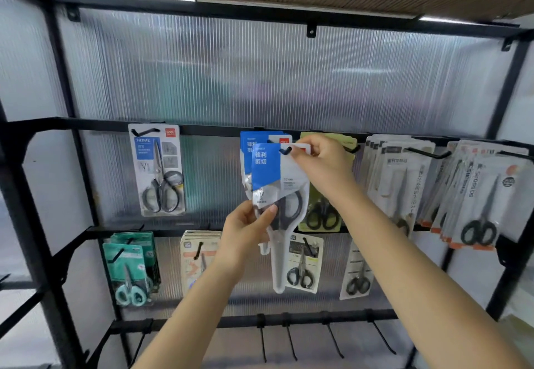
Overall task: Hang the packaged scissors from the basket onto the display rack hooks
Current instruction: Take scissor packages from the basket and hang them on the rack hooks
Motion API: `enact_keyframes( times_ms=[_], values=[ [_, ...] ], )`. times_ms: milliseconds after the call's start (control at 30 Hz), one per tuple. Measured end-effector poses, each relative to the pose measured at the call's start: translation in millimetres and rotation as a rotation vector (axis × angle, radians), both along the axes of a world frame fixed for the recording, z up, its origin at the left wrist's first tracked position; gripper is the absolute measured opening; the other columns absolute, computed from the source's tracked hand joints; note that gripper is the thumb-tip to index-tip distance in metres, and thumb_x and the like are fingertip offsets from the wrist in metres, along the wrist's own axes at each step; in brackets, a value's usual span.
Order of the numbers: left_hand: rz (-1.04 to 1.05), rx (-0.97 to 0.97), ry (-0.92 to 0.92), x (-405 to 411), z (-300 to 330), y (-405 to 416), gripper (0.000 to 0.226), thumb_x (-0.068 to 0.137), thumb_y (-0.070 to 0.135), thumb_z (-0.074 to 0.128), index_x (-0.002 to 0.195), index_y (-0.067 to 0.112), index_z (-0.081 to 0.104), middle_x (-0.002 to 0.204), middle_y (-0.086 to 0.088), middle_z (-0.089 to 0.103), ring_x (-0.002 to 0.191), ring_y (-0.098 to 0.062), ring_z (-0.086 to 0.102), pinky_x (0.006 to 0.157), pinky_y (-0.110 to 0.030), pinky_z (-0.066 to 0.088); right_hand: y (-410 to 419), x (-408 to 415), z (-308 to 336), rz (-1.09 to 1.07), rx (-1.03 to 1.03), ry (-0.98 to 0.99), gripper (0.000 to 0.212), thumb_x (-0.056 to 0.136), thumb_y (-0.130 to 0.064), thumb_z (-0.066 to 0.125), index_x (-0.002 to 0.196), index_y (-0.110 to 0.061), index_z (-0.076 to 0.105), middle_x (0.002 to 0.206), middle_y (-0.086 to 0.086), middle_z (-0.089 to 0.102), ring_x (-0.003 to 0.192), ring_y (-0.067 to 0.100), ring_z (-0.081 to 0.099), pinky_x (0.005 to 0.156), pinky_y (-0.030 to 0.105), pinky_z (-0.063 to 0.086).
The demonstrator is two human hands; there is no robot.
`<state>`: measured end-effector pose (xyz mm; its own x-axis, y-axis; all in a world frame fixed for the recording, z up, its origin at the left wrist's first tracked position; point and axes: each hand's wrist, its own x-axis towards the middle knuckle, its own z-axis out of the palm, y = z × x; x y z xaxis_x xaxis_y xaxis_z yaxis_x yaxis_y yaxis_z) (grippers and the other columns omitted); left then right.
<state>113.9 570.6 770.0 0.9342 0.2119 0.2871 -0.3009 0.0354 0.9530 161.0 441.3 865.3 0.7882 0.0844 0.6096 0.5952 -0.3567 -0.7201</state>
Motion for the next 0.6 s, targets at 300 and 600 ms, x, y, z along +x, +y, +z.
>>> enact_keyframes(
  times_ms=[300,600],
  values=[
    [0.155,0.272,0.052,46.5,7.6,18.2,0.017,0.091,0.027,0.06,0.083,0.012,0.058,0.093,-0.016,0.068,0.09,-0.03,0.066,0.08,-0.042,0.057,15.9,33.4,-0.3,-0.258,-0.24,-0.17,0.019,0.09,-0.032,0.06,0.094,-0.014,0.065,0.082,-0.003,0.06,0.079,0.016,0.057,0.063,0.028,0.042],
    [0.346,0.609,0.13,53.9,1.3,30.2,0.036,0.09,0.05,0.053,0.073,0.018,0.051,0.069,0.001,0.058,0.061,-0.014,0.053,0.056,-0.027,0.043,21.2,28.0,-3.7,-0.342,-0.391,-0.257,0.031,0.092,-0.017,0.057,0.121,-0.009,0.054,0.114,0.006,0.057,0.102,0.021,0.054,0.069,0.023,0.035]
  ],
)
